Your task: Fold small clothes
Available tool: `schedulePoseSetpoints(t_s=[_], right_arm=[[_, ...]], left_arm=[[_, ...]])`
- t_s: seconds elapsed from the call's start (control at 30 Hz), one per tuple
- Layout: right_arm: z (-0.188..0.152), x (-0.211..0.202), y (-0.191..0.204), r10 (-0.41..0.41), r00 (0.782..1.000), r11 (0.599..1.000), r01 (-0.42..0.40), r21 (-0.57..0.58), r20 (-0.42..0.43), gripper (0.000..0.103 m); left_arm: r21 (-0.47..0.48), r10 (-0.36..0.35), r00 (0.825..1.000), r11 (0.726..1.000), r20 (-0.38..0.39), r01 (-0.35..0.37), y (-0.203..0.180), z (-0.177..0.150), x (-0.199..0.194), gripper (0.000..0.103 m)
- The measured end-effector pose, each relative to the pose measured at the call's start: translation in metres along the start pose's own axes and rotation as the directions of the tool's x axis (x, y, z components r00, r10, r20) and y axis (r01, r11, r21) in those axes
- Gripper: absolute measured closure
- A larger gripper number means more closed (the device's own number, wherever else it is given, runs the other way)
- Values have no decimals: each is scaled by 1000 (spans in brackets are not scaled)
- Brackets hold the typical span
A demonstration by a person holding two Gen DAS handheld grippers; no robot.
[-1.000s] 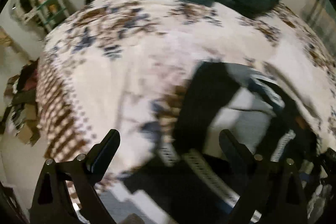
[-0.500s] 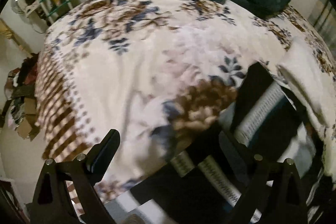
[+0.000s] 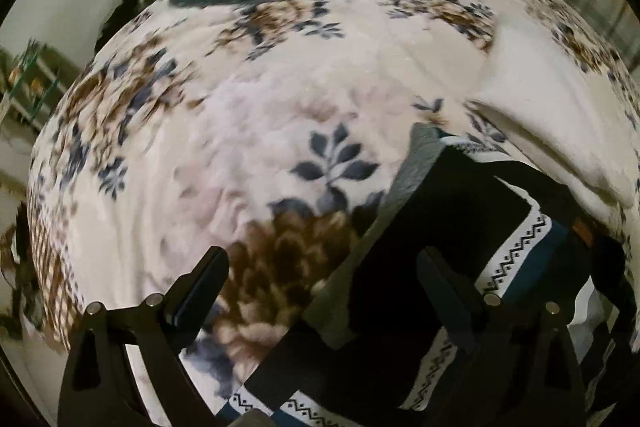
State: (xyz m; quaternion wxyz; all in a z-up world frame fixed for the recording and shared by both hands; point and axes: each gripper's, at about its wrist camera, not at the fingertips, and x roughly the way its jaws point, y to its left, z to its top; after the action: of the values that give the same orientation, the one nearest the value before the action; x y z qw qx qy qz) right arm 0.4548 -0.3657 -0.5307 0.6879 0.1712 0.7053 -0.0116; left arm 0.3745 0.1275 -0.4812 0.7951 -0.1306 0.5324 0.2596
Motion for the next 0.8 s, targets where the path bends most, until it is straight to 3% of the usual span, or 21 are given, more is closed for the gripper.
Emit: schedulePoseSetpoints(t_s=[0.07, 0.17, 0.27, 0.37, 0.47, 0.5, 0.57, 0.63, 0.73, 0.8], right_arm=[[3, -11, 23, 33, 999, 997, -32, -75, 14, 54], [6, -5, 65, 57, 998, 974, -63, -219, -35, 54], [9, 30, 114, 59, 986, 923, -114, -369, -156, 54], [19, 74, 135, 26, 976, 916, -110, -385, -217, 54], [39, 99, 126, -57, 985, 930, -6, -368, -160, 61], [44, 100, 119, -55, 986, 939, -3, -344, -158, 66], [51, 93, 105, -27, 987, 957, -20, -291, -158, 67], [52, 76, 90, -69, 990, 962, 34, -270, -121, 63], [40, 52, 71, -54, 994, 962, 25, -271, -100, 50], [24, 46, 57, -73, 991, 956, 37, -292, -116, 50]], left_arm=[[32, -12, 1000, 999, -3, 12, -10, 4, 3, 7], [99, 1, 999, 995, -41, 3, -33, 14, 20, 7], [160, 44, 996, 987, -76, -31, -52, 24, 46, 7], [214, 91, 991, 974, -98, -68, -64, 33, 73, 7], [249, 94, 989, 966, -110, -64, -67, 39, 89, 4], [255, 89, 990, 965, -107, -59, -66, 40, 88, 4], [263, 83, 992, 963, -93, -56, -63, 40, 81, 4], [262, 69, 994, 964, -81, -46, -60, 37, 71, 4], [253, 32, 996, 967, -79, -11, -54, 23, 50, 4], [247, 0, 995, 969, -98, 24, -51, 6, 35, 4]])
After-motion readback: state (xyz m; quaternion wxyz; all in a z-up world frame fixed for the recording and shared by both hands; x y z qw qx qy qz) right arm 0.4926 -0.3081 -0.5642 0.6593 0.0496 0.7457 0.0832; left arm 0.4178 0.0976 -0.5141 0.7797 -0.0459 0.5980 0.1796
